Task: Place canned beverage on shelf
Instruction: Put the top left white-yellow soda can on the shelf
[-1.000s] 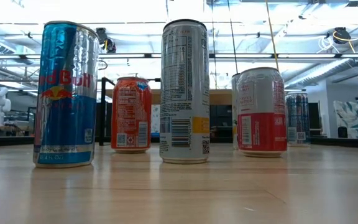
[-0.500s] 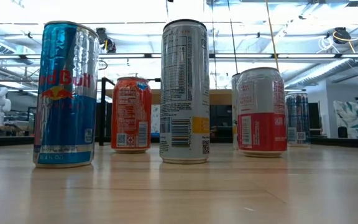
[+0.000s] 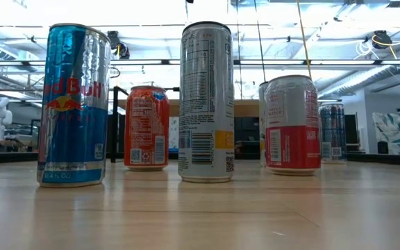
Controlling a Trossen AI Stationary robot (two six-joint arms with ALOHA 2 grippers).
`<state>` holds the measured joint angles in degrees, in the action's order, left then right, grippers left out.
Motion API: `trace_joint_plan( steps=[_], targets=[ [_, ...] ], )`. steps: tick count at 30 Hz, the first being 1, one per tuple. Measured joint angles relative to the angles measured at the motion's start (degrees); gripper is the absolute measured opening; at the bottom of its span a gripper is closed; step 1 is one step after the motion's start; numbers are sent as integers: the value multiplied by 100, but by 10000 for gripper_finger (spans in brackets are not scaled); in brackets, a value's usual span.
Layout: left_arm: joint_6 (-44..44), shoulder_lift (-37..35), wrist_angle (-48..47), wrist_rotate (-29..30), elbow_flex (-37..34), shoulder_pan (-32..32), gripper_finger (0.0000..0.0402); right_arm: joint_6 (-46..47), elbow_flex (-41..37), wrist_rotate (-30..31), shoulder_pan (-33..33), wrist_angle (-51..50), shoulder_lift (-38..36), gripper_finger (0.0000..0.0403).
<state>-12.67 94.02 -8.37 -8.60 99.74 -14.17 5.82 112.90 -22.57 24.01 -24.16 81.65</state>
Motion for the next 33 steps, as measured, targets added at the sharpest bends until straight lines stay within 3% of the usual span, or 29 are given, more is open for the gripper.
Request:
trace_joint_plan(
  steps=[15, 33],
  targets=[
    [-34, 0, -215, -1, 0, 0, 270, -76, 0, -304, 3, 6, 152, 223],
    [-44, -36, -267, 245, 22, -1, 340, -306, -17, -331, 209, -186, 177, 223]
  ],
)
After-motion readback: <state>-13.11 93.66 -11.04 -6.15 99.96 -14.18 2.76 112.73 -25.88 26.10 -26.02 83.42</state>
